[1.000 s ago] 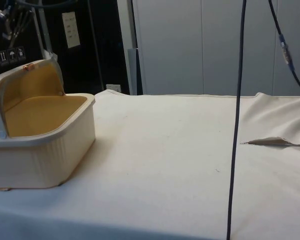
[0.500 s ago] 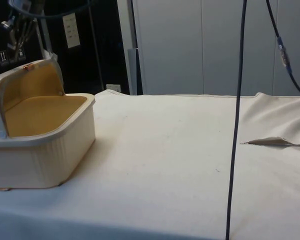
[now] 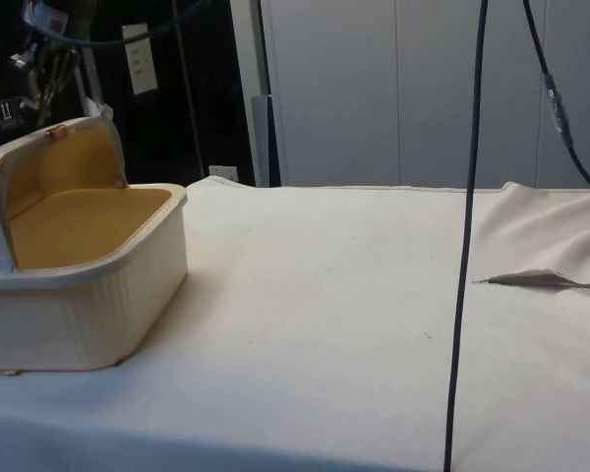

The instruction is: Open the lid, then close it.

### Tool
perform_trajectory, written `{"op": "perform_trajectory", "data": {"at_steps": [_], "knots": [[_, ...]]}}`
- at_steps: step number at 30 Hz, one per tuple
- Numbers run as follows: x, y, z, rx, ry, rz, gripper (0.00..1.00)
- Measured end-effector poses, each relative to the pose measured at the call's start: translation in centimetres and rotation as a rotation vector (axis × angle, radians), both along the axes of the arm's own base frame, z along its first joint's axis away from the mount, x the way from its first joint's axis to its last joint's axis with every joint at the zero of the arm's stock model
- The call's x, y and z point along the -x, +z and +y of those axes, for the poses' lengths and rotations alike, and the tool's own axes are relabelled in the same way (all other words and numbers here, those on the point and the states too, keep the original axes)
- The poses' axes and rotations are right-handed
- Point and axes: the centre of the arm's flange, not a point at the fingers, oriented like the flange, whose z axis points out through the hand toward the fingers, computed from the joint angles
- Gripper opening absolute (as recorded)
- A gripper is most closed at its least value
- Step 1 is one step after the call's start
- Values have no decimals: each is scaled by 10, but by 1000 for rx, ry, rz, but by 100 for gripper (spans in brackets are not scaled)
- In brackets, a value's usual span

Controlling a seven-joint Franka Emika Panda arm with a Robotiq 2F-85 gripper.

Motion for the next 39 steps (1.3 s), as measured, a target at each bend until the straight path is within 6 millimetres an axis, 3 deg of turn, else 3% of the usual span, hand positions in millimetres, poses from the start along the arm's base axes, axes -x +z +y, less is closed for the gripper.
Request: {"op": "perform_trajectory", "data": {"at_steps": [39], "knots": [[8, -7, 3, -70, -2, 83, 0]]}}
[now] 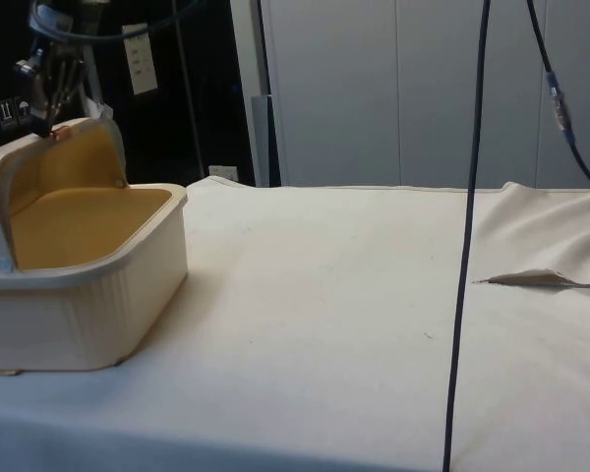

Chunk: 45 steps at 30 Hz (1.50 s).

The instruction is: Open the lid, then close it.

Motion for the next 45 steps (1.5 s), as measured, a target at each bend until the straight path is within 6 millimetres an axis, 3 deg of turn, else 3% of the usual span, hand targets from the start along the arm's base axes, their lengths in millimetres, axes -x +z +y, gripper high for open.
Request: {"op": "perform_trajectory", "data": {"at_steps": [45], "knots": [[40, -17, -4, 35, 56, 176, 0]]}}
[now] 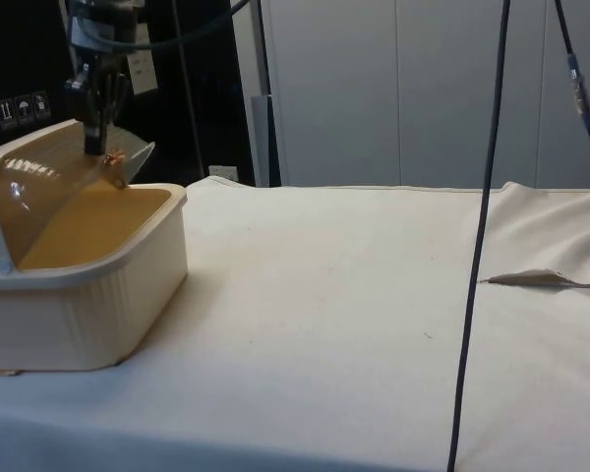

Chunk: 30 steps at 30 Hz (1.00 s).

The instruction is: Open the lid, then close it.

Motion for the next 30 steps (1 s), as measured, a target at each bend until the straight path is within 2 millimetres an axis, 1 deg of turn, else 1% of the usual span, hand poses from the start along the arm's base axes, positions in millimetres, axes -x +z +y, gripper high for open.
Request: {"op": "perform_trajectory", "data": {"at_steps": [5, 8, 22, 24, 30], "knots": [[6, -8, 0, 7, 7, 45, 0], [7, -10, 0, 7, 8, 50, 0], [24, -38, 4, 20, 21, 149, 0], [24, -38, 4, 20, 21, 149, 0], [32, -50, 4, 26, 29, 189, 0]]}}
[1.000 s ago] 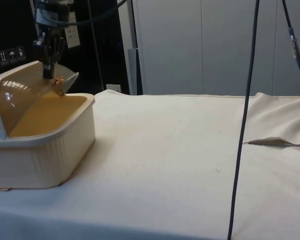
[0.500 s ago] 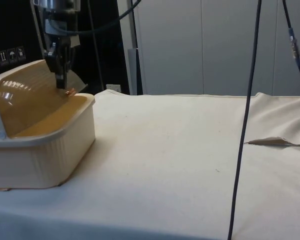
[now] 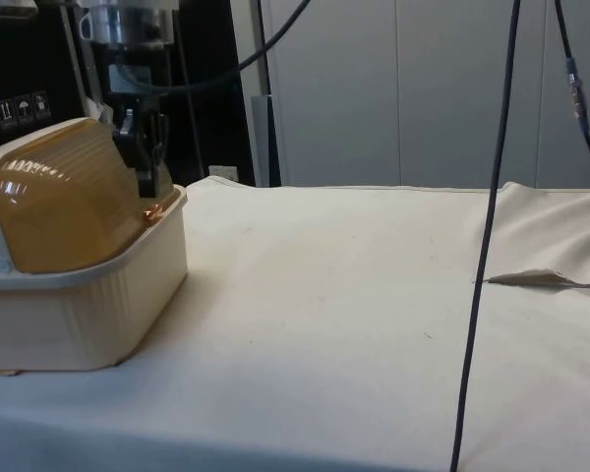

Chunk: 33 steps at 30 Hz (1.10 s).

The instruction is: Open the lid, then close it.

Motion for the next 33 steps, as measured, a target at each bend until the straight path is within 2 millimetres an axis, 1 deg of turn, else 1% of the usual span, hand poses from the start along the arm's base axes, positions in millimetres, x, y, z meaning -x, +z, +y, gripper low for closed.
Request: {"op": "perform_trajectory", "data": {"at_steps": [5, 6, 10, 11, 22, 27, 29, 30, 33], "knots": [[8, -2, 0, 1, 8, 12, 0], [14, -1, 0, 1, 13, 17, 0], [25, -1, 0, 2, 23, 24, 0], [25, -1, 0, 2, 23, 24, 0], [52, -4, -2, 4, 51, 47, 0], [55, -6, -3, 4, 55, 50, 0], [55, -5, -3, 4, 55, 49, 6], [55, -5, -3, 4, 55, 49, 6], [55, -5, -3, 4, 55, 48, 20]]}}
